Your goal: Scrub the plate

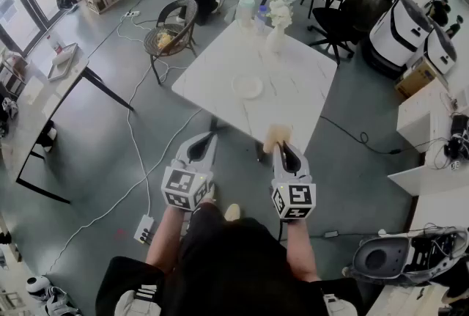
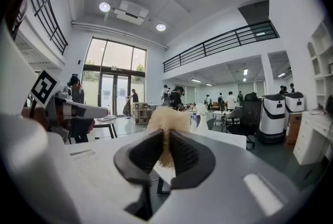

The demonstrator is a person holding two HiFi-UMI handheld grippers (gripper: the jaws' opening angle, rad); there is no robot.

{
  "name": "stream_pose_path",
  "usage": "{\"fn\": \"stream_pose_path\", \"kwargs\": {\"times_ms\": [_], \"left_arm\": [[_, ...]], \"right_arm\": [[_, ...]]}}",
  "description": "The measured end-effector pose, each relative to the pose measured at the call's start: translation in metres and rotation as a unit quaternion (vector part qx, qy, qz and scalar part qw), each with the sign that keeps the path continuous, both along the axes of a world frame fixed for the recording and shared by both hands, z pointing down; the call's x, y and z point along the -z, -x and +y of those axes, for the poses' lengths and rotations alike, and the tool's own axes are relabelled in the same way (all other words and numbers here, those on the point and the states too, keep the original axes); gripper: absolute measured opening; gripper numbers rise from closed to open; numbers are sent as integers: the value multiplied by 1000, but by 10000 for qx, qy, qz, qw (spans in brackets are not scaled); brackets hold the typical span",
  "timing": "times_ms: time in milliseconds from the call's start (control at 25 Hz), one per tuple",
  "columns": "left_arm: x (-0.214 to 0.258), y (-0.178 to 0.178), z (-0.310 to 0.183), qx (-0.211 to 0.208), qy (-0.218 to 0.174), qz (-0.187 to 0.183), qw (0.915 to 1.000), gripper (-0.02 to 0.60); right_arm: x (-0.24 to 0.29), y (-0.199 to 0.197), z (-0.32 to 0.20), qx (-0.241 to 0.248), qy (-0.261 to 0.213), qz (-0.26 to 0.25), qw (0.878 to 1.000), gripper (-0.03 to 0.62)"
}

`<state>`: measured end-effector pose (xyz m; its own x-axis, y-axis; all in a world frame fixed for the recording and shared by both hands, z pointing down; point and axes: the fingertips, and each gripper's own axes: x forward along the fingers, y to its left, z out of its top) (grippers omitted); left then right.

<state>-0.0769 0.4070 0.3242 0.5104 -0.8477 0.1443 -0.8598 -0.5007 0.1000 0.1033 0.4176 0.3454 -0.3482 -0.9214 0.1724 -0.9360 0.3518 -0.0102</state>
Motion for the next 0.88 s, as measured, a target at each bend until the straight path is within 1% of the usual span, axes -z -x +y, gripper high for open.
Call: {"fn": "stream_pose_path", "kwargs": {"times_ms": [280, 680, 880], "left_arm": [[1, -6, -6, -2, 25, -13, 10000, 6], [-1, -21, -15, -48, 82, -40, 9999, 6], [-2, -21, -30, -14, 88, -86, 9999, 6]], "right_arm": [[3, -6, -4, -7, 21, -134, 9999, 41], [4, -19, -13, -46, 5, -188, 9998, 41], [2, -18, -29, 0, 4, -214, 9998, 41]]}}
